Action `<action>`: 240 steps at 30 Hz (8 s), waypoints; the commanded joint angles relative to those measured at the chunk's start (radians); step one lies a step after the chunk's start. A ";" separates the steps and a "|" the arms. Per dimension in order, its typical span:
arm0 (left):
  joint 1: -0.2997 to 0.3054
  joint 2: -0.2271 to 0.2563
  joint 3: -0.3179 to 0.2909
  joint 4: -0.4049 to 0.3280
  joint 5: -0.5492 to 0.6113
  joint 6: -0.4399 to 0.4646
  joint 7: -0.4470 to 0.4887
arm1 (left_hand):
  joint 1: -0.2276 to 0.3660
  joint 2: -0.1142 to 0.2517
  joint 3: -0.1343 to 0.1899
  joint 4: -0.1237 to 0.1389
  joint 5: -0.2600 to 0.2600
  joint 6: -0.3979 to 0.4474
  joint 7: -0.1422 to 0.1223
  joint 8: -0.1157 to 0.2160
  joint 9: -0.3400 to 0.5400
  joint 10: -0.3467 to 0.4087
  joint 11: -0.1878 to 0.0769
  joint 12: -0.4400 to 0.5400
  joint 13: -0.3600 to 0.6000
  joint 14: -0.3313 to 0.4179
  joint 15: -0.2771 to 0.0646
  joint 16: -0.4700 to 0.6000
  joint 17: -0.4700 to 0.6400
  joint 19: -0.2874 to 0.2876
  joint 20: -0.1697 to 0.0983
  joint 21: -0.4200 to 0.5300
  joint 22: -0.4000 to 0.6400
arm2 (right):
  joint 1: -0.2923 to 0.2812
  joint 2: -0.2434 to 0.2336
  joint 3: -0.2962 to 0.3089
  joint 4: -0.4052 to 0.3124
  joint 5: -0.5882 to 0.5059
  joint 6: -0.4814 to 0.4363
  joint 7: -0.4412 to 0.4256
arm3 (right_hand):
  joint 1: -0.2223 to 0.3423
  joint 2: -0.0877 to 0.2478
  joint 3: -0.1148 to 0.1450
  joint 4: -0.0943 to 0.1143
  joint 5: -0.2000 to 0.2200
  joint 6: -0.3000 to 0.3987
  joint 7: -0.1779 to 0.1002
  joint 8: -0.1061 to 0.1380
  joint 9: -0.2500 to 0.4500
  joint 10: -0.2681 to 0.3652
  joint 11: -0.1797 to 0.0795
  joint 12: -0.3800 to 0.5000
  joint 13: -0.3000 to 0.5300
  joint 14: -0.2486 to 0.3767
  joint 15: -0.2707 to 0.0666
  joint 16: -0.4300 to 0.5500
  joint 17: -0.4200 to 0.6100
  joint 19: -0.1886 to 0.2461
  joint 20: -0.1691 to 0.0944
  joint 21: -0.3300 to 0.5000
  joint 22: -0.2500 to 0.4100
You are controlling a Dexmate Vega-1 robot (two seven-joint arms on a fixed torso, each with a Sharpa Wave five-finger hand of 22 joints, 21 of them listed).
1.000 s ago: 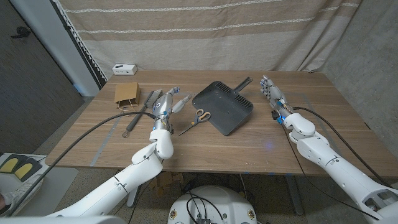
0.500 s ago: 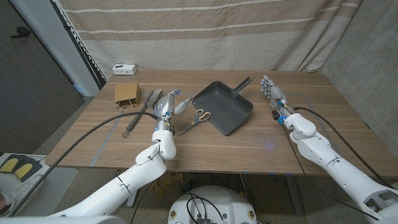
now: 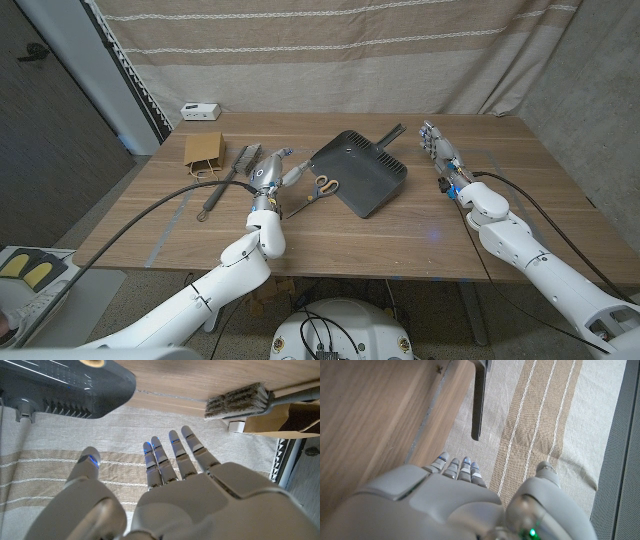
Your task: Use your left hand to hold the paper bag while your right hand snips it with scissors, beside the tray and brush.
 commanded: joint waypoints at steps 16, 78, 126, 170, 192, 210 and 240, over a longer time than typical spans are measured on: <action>-0.007 -0.002 0.035 0.013 -0.010 0.056 -0.018 | 0.020 -0.003 -0.018 0.001 -0.007 0.010 -0.014 0.010 0.020 0.019 -0.007 -0.004 0.008 0.045 -0.116 -0.007 -0.026 0.015 0.015 0.000 -0.010 | 0.000 0.009 -0.007 0.003 -0.007 0.000 -0.009 | 0.017 0.001 -0.003 -0.008 0.010 -0.009 -0.006 -0.001 0.005 -0.002 -0.008 -0.004 0.004 -0.010 -0.011 0.002 0.002 0.005 -0.002 -0.013 0.001; -0.030 0.045 0.139 0.032 0.051 0.028 -0.092 | 0.068 0.034 -0.011 -0.005 -0.004 -0.008 -0.043 0.009 0.038 -0.049 0.009 -0.036 0.025 -0.070 -0.078 -0.053 -0.016 -0.042 0.039 -0.024 -0.006 | 0.017 0.007 -0.019 -0.016 -0.020 -0.034 -0.020 | 0.024 0.010 -0.015 -0.006 0.014 -0.012 -0.001 0.000 0.005 0.014 -0.010 0.000 0.005 -0.012 -0.013 0.002 0.003 0.015 -0.001 -0.039 0.003; -0.015 0.035 0.162 0.005 0.096 0.123 -0.177 | 0.115 0.028 0.004 -0.001 -0.017 -0.006 -0.032 0.010 0.042 -0.049 0.019 -0.036 0.032 -0.083 -0.067 -0.053 -0.011 -0.050 0.037 -0.027 -0.004 | 0.026 0.007 -0.027 -0.005 -0.011 -0.013 0.029 | -0.001 -0.018 -0.046 0.002 0.011 -0.009 -0.002 0.001 0.005 0.016 -0.011 -0.001 0.006 -0.012 -0.012 0.003 0.004 0.018 0.002 -0.057 0.003; -0.087 0.068 0.244 0.010 0.132 0.219 -0.324 | 0.108 0.016 -0.006 0.009 -0.022 0.063 -0.025 0.030 0.036 -0.024 0.019 -0.024 0.052 -0.088 -0.063 -0.043 0.006 -0.064 0.041 -0.030 -0.001 | 0.010 0.005 -0.016 -0.011 0.002 -0.007 0.025 | -0.019 -0.016 -0.061 0.013 0.015 -0.004 0.000 0.002 0.005 0.016 -0.010 -0.001 0.006 -0.012 -0.008 0.003 0.004 0.023 0.003 -0.071 0.004; -0.143 0.109 0.289 0.000 0.133 0.277 -0.465 | 0.250 0.070 0.073 -0.022 -0.021 0.070 -0.038 0.026 0.027 -0.018 0.000 -0.021 0.062 -0.079 -0.080 -0.037 0.006 -0.066 0.036 -0.031 -0.003 | 0.036 0.013 -0.029 0.001 -0.005 -0.031 0.022 | -0.020 -0.009 -0.064 0.016 0.017 -0.004 0.000 0.001 0.005 0.017 -0.010 -0.002 0.006 -0.010 -0.008 0.003 0.004 0.026 0.003 -0.077 0.004; -0.130 0.125 0.285 -0.012 0.158 0.330 -0.433 | 0.395 0.071 0.148 -0.027 -0.027 0.082 -0.046 0.033 0.032 0.024 -0.022 -0.004 0.078 -0.043 -0.099 -0.025 0.006 -0.044 0.023 -0.023 -0.008 | 0.048 0.015 -0.038 -0.004 -0.006 -0.060 0.021 | -0.017 0.001 -0.063 0.017 0.019 -0.005 0.000 0.001 0.005 0.016 -0.009 -0.002 0.006 -0.011 -0.008 0.003 0.004 0.028 0.003 -0.083 0.004; -0.090 0.140 0.265 -0.062 0.189 0.330 -0.375 | 0.495 0.089 0.213 -0.018 -0.034 0.128 -0.067 0.049 0.038 0.064 -0.055 0.013 0.096 -0.006 -0.133 -0.017 0.012 -0.024 0.009 -0.009 -0.006 | 0.065 0.004 -0.039 0.000 0.007 -0.074 0.055 | -0.009 0.021 -0.060 0.017 0.021 -0.006 0.001 0.002 0.005 0.015 -0.009 -0.003 0.006 -0.009 -0.009 0.003 0.003 0.036 0.005 -0.091 0.005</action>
